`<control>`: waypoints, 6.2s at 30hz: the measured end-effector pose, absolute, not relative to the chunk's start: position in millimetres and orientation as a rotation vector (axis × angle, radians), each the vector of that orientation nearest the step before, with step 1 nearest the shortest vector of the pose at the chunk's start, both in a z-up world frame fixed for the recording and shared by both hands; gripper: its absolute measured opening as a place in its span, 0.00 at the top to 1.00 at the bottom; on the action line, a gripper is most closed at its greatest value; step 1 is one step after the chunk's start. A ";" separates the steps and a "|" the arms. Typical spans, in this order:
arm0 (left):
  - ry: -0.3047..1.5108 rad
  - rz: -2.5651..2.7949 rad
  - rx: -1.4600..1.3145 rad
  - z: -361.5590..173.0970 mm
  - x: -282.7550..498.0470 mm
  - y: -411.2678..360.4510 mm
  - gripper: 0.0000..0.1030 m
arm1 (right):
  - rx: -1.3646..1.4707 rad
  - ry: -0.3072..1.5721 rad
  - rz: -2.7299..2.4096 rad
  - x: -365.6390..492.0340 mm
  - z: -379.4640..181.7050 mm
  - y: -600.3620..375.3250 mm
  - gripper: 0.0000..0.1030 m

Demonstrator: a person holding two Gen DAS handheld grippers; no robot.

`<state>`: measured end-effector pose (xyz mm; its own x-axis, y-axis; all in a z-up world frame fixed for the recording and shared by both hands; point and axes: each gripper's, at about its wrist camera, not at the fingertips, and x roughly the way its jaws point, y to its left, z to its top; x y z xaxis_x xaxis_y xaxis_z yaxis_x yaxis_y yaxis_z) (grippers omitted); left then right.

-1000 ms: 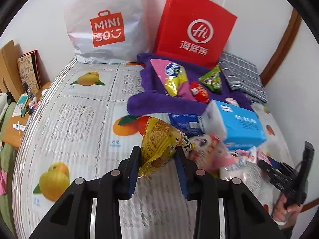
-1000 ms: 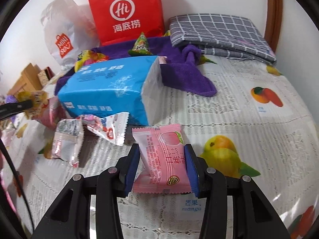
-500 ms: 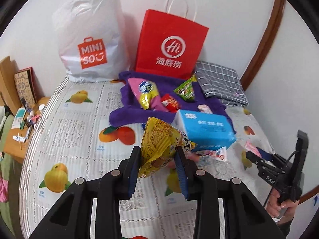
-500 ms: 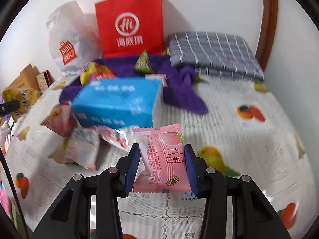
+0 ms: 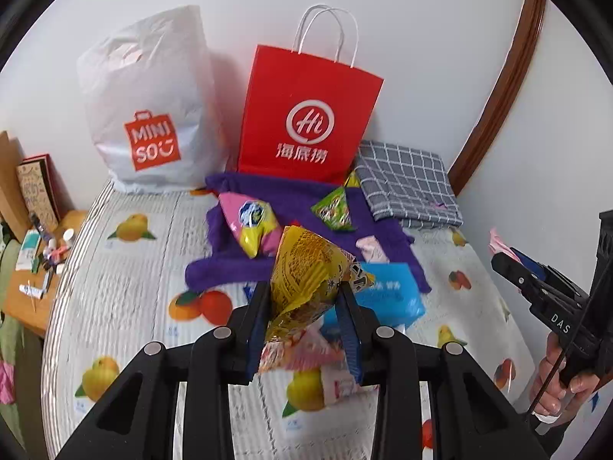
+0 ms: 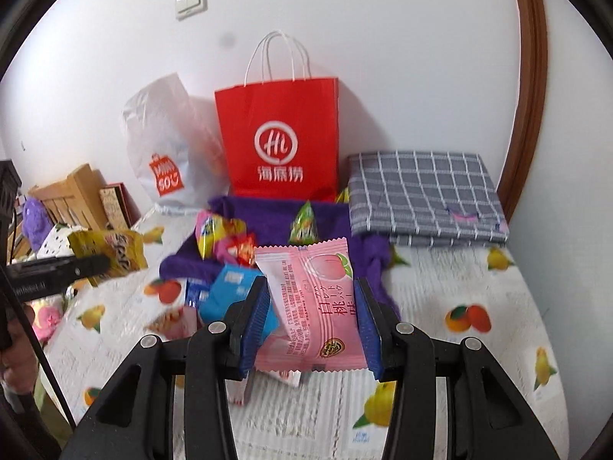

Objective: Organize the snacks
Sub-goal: 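Carry both held snacks toward the purple towel, then open the right tool to drop the pink packet on the towel while the left tool lowers the chip bag, then lower the yellow chip bag onto the towel and open the left tool, then withdraw both tools from the towel toward the remaining snacks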

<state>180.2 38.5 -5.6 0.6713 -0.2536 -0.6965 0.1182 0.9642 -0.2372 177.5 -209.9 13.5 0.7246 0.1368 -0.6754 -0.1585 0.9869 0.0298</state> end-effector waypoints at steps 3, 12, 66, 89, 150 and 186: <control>0.796 -0.210 -0.172 2.2 190.7 36.1 0.68 | -0.013 0.738 0.186 190.3 23.4 -207.9 0.57; 0.794 -0.167 -0.178 14.1 227.3 39.7 0.68 | -0.033 0.735 0.229 237.3 37.4 -187.0 0.57; 0.902 -0.167 -0.210 -20.2 351.0 39.7 0.68 | -0.173 0.945 0.160 372.7 -49.5 -186.7 0.57; 0.902 -0.159 -0.233 -18.7 351.0 46.6 0.68 | -0.210 1.098 0.199 386.3 -101.5 -163.9 0.57; 1.146 -0.198 -0.221 -96.8 381.0 1.5 0.68 | -0.177 0.919 0.191 356.5 -28.3 -189.9 0.48; 0.975 -0.304 -0.222 -5.2 343.9 14.0 0.41 | -0.101 0.861 0.182 265.8 -16.8 -184.0 0.48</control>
